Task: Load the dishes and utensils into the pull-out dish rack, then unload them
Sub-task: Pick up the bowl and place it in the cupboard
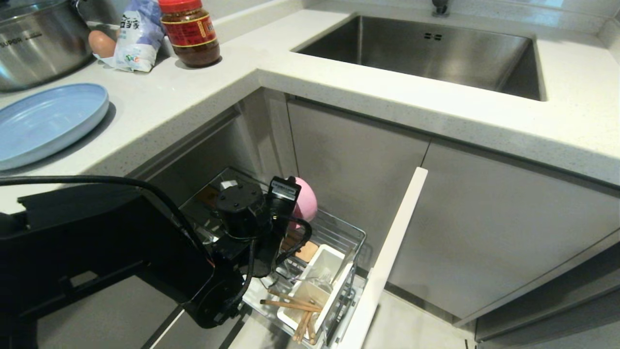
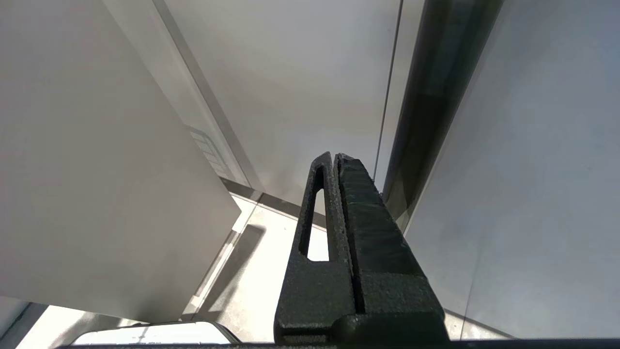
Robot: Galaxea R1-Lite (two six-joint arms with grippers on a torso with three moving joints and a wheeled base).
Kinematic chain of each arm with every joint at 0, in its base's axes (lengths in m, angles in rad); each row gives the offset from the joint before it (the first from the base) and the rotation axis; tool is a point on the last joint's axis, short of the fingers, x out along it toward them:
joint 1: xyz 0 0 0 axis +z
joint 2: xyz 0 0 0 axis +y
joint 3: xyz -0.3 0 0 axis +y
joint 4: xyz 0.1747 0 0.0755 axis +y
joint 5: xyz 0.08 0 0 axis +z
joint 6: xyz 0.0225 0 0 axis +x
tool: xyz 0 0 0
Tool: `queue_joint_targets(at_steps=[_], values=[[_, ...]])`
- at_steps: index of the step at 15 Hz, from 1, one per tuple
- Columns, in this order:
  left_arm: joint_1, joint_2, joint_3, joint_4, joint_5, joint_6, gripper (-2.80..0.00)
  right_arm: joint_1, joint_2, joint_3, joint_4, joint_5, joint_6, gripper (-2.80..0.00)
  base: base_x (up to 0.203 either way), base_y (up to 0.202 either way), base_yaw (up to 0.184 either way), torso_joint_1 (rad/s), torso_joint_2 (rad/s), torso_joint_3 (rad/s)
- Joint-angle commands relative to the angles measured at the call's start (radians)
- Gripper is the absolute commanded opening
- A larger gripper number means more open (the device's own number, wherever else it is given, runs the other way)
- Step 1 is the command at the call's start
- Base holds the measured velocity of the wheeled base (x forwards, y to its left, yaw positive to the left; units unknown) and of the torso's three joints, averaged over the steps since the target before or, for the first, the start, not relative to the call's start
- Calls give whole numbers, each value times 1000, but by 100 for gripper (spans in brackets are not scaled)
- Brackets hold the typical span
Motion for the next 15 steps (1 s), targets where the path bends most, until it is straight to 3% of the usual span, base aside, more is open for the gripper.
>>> queue_joint_targets(at_steps=[1,15], values=[[-1,22,1,-11,4,-7,-280,0,-4,0,-1,0,0,-280,0,0,0,0,0,0],[1,54,-5,-5,4,-7,-280,0,-4,0,-1,0,0,-280,0,0,0,0,0,0]])
